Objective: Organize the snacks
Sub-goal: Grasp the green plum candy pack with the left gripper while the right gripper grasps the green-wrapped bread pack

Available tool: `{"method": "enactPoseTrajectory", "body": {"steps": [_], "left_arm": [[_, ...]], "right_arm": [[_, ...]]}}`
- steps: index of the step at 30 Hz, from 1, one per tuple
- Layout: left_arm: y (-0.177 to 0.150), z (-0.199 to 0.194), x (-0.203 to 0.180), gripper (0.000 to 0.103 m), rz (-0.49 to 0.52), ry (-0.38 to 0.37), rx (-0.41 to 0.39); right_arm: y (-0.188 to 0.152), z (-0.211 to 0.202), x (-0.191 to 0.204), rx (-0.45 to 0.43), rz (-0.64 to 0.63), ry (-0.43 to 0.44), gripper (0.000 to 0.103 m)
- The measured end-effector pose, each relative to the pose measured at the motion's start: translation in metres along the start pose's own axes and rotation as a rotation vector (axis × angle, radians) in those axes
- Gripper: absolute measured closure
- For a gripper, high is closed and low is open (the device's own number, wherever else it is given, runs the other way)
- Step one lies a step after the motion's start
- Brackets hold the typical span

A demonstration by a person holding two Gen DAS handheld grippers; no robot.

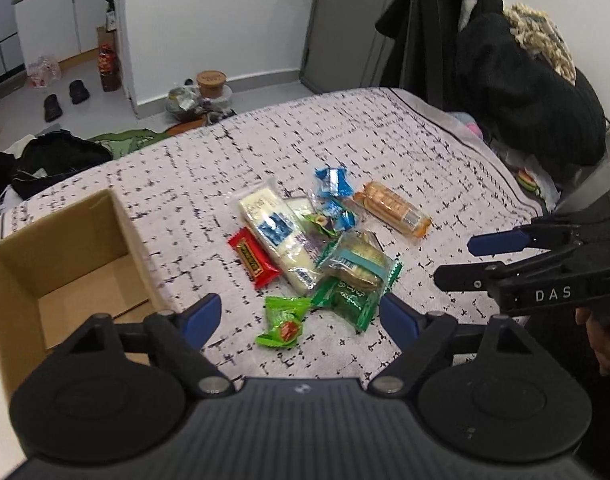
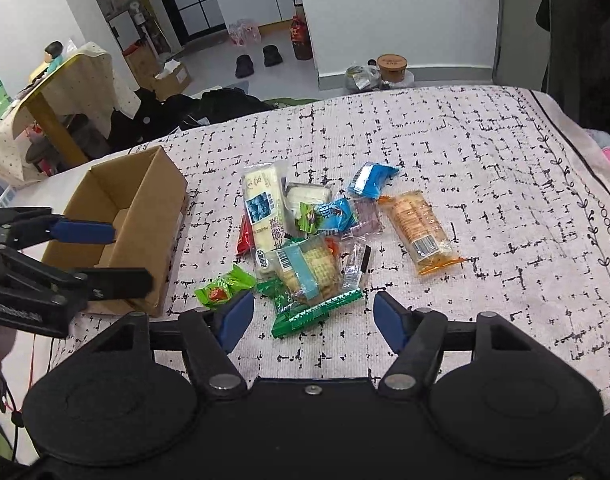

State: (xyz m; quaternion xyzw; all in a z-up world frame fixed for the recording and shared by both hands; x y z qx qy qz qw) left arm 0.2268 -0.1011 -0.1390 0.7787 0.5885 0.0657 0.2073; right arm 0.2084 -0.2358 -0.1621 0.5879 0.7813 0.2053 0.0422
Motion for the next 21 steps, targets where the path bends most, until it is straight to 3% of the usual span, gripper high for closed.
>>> {"method": "enactPoseTrajectory", "body": {"steps": [12, 21], "left_arm": [[0.008, 0.061, -0.002, 0.036, -0.023, -0.018, 0.107], [0.008, 0.102, 0.0, 0.047, -0.01, 0.036, 0.199]], "right_arm": [[0.008, 0.027, -0.002, 0.053, -0.03, 0.004, 0.038], [0.014, 0.057, -0.001, 0.104, -0.101, -0.009, 0.038]]}}
Point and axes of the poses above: each gripper's, at about its wrist camera, not at the fingertips, and z roughly the way its jaws point, x to its left, y to its top, the point moved 9 cm from there along z, roughly the way its jaws point, and after that the axes turned 13 degrees about x, right-handed, at the moved point
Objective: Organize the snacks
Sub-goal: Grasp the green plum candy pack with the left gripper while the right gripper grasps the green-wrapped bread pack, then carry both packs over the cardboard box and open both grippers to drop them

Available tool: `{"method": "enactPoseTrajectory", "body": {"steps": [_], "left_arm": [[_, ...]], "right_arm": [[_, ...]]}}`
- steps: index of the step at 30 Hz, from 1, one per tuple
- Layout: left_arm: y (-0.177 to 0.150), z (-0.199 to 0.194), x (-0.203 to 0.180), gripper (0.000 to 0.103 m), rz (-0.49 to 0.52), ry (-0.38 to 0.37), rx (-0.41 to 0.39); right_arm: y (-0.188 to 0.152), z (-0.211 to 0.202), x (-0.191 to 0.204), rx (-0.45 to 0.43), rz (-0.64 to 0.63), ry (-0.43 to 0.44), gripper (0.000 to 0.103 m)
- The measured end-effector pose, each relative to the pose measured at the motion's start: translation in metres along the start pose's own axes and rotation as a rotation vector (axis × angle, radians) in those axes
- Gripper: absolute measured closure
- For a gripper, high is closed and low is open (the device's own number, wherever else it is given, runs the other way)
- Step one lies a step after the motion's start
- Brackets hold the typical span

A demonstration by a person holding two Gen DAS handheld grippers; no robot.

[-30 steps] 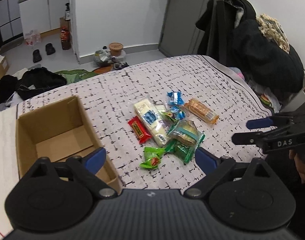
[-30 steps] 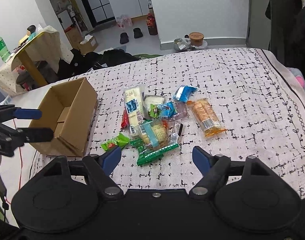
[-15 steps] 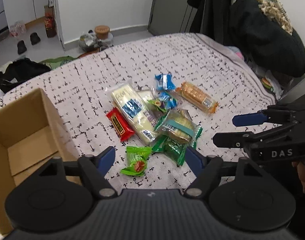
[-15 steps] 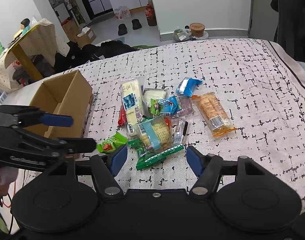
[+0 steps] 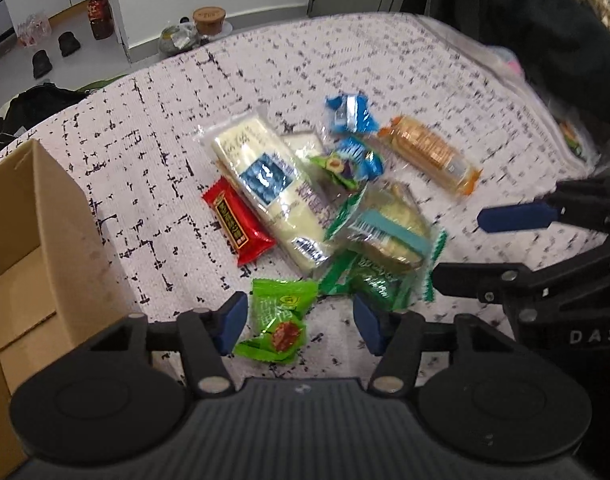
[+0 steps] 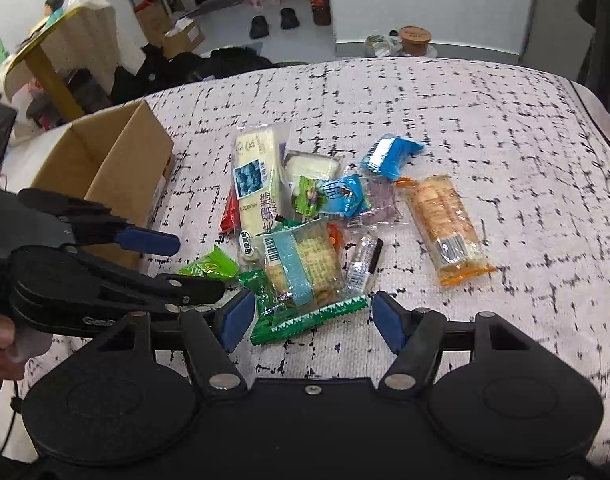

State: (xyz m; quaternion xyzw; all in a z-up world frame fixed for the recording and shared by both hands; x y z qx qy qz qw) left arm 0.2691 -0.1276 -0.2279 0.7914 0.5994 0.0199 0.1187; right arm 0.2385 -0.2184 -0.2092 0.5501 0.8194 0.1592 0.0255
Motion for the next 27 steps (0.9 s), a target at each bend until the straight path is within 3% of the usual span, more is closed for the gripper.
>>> {"method": "enactPoseTrajectory", "body": {"steps": [4, 8, 14, 21, 22, 24, 27], "left_arm": [[0.002, 0.018, 0.004, 0.052, 0.002, 0.0, 0.037], [0.001, 0.032, 0.01, 0.067, -0.016, 0.016, 0.079], [0.0, 0.03, 0.014, 0.077, -0.027, 0.013, 0.062], [-0.002, -0.001, 0.021, 0.077, -0.071, -0.017, -0.006], [-0.003, -0.007, 0.021, 0.077, -0.068, -0.016, -0.018], [-0.004, -0.016, 0.021, 0.077, -0.066, -0.018, -0.037], [-0.006, -0.026, 0.023, 0.077, -0.07, -0.024, -0.063]], "right_arm": [[0.005, 0.009, 0.007, 0.013, -0.079, 0.022, 0.038], [0.011, 0.016, 0.013, 0.02, -0.146, 0.018, 0.037], [0.019, 0.032, 0.013, 0.037, -0.163, 0.024, 0.037], [0.019, 0.042, 0.009, 0.048, -0.146, 0.048, 0.039], [0.019, 0.042, 0.01, 0.048, -0.148, 0.048, 0.041], [0.018, 0.044, 0.01, 0.05, -0.158, 0.035, 0.055], [0.016, 0.043, 0.01, 0.053, -0.137, 0.038, 0.055]]}}
Point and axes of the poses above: each gripper's, at about its wrist camera, not at the fingertips, and z roughly the way its jaws point, x to its left, y to its top, the point moved 9 cm from there along z, roughly the way its jaws point, and after that the axes turned 13 degrees about x, right-handed, at the moved point
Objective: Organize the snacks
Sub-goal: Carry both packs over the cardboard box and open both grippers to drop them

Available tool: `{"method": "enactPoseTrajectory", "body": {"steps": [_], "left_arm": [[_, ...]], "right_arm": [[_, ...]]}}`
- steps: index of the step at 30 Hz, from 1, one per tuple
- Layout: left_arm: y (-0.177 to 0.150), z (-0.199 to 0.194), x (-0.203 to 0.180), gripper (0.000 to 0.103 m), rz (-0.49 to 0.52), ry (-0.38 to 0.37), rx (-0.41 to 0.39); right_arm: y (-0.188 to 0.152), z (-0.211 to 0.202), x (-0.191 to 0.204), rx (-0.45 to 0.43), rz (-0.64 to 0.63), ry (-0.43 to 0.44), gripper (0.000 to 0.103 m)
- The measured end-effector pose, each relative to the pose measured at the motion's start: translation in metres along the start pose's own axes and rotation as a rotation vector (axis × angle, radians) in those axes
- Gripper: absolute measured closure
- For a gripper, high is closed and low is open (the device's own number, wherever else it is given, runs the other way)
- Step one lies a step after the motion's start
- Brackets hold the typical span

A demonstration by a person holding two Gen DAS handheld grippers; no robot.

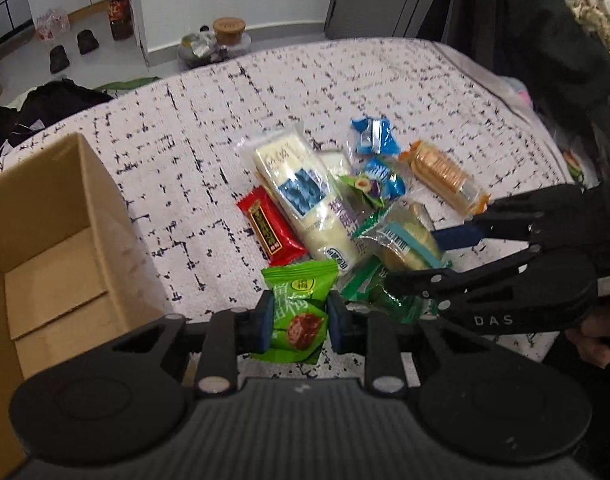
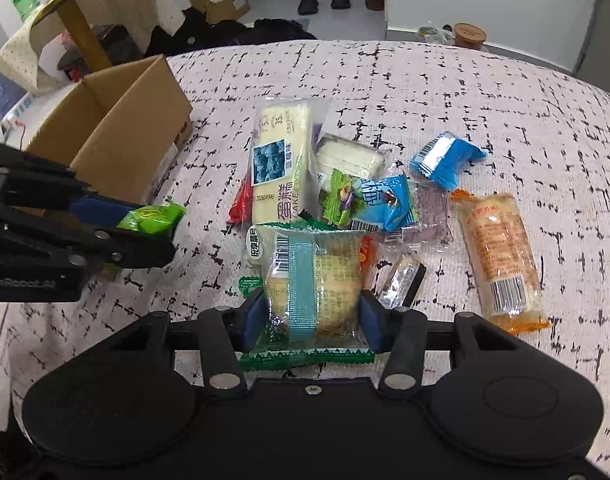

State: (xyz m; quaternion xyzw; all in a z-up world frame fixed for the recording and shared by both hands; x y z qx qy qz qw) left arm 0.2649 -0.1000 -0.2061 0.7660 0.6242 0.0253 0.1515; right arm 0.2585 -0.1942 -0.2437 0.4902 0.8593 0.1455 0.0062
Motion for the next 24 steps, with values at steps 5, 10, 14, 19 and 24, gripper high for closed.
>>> {"method": "enactPoseTrajectory", "body": {"steps": [5, 10, 14, 19, 24], "left_arm": [[-0.004, -0.013, 0.002, 0.077, -0.01, -0.013, -0.032], [-0.004, -0.032, 0.002, 0.077, -0.016, -0.035, -0.079], [0.001, -0.047, 0.006, 0.077, -0.025, -0.031, -0.119], [0.005, -0.071, 0.015, 0.077, -0.031, -0.008, -0.176], [0.004, -0.089, 0.025, 0.077, -0.047, 0.017, -0.221]], "right_arm": [[-0.004, -0.011, 0.006, -0.039, 0.025, 0.002, 0.055], [-0.004, -0.028, 0.014, -0.084, 0.05, 0.006, 0.055], [0.002, -0.042, 0.021, -0.12, 0.056, -0.003, 0.055], [0.014, -0.059, 0.036, -0.165, 0.044, -0.01, 0.055], [0.029, -0.076, 0.055, -0.218, 0.038, 0.007, 0.055]]}}
Point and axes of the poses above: each gripper's, at about its wrist camera, not at the fingertips, and z roughly the way its jaws point, x to its left, y to its top, the point moved 9 cm from there along z, roughly the way its jaws point, and after that the axes turned 13 degrees about x, right-handed, at the moved point
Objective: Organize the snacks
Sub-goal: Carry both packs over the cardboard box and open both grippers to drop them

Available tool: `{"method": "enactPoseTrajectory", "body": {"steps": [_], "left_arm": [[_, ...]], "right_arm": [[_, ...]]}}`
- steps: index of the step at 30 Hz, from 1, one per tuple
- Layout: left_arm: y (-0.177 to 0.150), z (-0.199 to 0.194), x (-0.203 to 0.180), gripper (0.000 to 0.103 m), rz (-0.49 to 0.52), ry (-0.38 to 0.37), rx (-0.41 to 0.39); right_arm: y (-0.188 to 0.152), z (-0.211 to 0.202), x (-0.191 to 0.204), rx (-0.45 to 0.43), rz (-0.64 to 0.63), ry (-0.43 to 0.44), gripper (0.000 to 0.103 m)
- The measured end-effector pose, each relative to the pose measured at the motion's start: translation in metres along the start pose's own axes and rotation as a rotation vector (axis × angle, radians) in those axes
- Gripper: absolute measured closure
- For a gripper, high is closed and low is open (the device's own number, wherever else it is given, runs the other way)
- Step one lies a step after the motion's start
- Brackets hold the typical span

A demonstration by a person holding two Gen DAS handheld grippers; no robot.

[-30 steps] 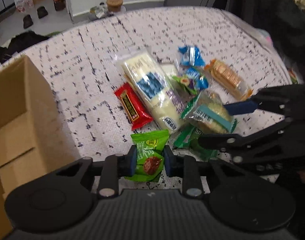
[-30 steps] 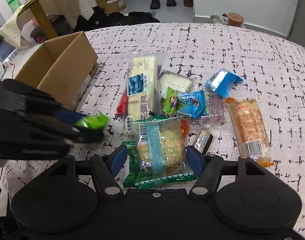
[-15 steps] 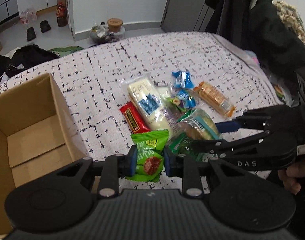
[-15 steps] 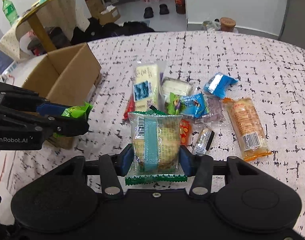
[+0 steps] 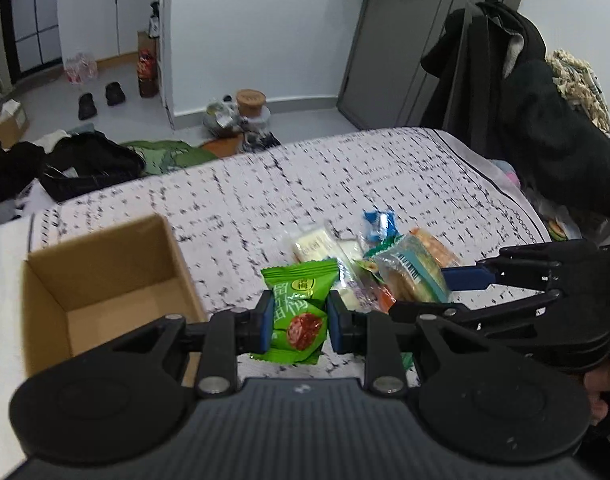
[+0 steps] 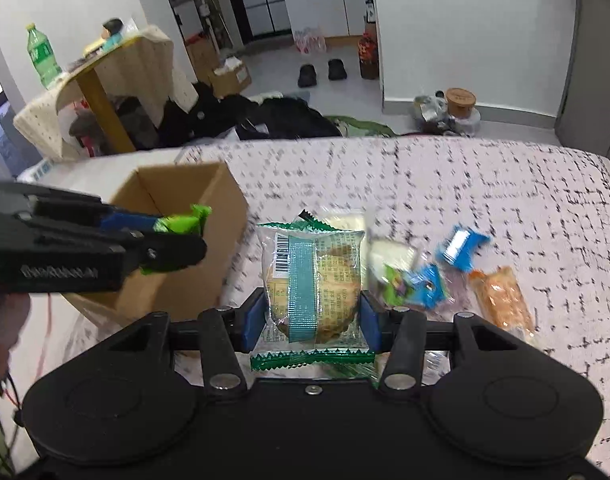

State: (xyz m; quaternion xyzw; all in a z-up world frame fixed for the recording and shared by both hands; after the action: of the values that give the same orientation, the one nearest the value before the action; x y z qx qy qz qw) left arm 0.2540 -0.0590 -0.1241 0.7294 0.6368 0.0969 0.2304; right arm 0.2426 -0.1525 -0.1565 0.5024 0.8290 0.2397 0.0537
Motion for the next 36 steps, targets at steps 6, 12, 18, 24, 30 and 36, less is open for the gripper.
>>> {"method": "enactPoseTrajectory", "body": {"steps": [6, 12, 18, 24, 30, 36], "left_arm": [[-0.001, -0.018, 0.024, 0.077, -0.041, 0.038, -0.03], [-0.006, -0.032, 0.051, 0.077, -0.082, 0.07, -0.048], [-0.017, -0.035, 0.079, 0.077, -0.13, 0.096, -0.047], [-0.027, -0.032, 0.11, 0.077, -0.193, 0.126, -0.049], [-0.034, -0.023, 0.147, 0.077, -0.284, 0.155, -0.051], [-0.036, -0.018, 0.175, 0.077, -0.372, 0.148, -0.067]], "right_arm": [[0.016, -0.008, 0.026, -0.03, -0.012, 0.024, 0.055], [0.03, -0.007, 0.047, -0.031, -0.004, 0.044, 0.055], [0.038, 0.0, 0.071, -0.034, -0.033, 0.046, 0.055], [0.045, 0.012, 0.093, -0.018, -0.046, 0.059, 0.055], [0.052, 0.035, 0.113, 0.008, -0.058, 0.059, 0.055], [0.062, 0.055, 0.124, 0.017, -0.066, 0.058, 0.055]]}}
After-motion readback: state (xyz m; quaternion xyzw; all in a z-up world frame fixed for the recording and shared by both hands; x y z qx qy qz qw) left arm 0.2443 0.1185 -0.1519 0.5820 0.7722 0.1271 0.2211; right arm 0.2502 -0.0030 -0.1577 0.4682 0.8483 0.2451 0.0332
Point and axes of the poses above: each gripper's, at about its wrist camera, not at the fingertips, and z roughly the way its jaws point, x to its left, y to its top, the point moved 9 cm from there along z, roughly the way its jaws point, and after that the axes turned 13 degrees about x, right-handed, at the moved point
